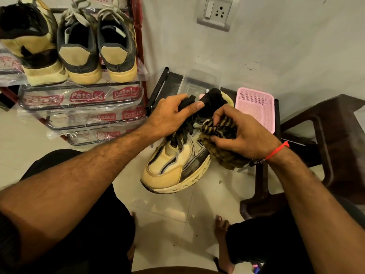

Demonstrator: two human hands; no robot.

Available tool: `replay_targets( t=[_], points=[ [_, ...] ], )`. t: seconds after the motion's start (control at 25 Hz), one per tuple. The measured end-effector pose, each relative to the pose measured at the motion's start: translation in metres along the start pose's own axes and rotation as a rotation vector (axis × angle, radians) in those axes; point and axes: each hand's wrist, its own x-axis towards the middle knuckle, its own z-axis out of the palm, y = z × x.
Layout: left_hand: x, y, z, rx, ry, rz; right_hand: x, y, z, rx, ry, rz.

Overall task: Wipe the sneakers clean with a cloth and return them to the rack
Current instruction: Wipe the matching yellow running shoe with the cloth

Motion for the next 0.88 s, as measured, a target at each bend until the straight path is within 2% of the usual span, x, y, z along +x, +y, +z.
replay_targets(
  t=[0.12,0.2,0.28,0.36,0.52,0.72,0.88],
  points=[
    [0.0,0.005,-0.009,-0.136,-0.135,-0.027,-0.002,0.003,-0.006,0.1,0.108,-0.075],
    [-0.003,0.002,-0.01,0.039,-0.189,0.131,-0.004,0.009,-0.013,0.148,0.138,-0.09],
    [-0.006,0.0,-0.012,0.314,-0.273,0.352,-0.007,0.014,-0.022,0.155,0.139,-0.089],
    [-0.008,0.004,-0.012,0.499,-0.29,0.519,-0.008,0.016,-0.028,0.157,0.124,-0.083],
    [-0.008,0.011,-0.009,0.622,-0.299,0.689,-0.009,0.018,-0.027,0.161,0.077,-0.067],
    [-0.012,0.015,-0.003,0.39,-0.45,0.627,-0.006,0.015,-0.021,0.117,0.043,-0.066],
    [-0.015,0.013,-0.003,0.492,-0.547,0.507,-0.004,0.016,-0.015,0.09,0.007,-0.078]
  ],
)
